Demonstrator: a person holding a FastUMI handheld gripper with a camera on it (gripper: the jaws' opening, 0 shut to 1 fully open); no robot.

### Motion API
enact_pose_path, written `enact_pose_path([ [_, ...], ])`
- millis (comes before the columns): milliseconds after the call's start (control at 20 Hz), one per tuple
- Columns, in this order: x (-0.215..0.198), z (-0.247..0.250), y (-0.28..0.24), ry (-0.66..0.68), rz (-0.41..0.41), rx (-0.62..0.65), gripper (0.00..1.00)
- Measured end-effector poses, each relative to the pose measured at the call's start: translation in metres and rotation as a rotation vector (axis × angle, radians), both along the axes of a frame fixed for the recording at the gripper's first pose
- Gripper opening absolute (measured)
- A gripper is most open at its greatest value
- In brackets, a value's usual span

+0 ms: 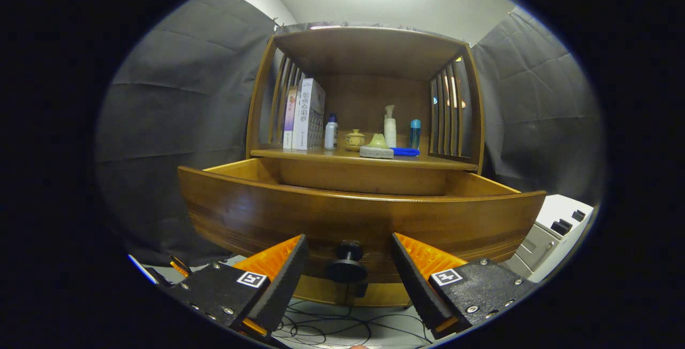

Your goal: Pull open the drawer, take out the items inside it, and place them on the countertop above the cabinet.

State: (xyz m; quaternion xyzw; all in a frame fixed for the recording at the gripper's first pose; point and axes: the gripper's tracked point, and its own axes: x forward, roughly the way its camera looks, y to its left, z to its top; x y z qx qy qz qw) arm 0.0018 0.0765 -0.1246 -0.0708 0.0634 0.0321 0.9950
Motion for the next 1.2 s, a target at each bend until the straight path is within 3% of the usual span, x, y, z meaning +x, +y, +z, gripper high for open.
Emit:
enact_pose_path([
  [750, 0.017, -0.005, -0.007, 0.0, -0.085, -0.005, 0.95],
  [1200, 0.026, -0.003, -0.006, 0.01, -0.082, 0.007, 0.96],
])
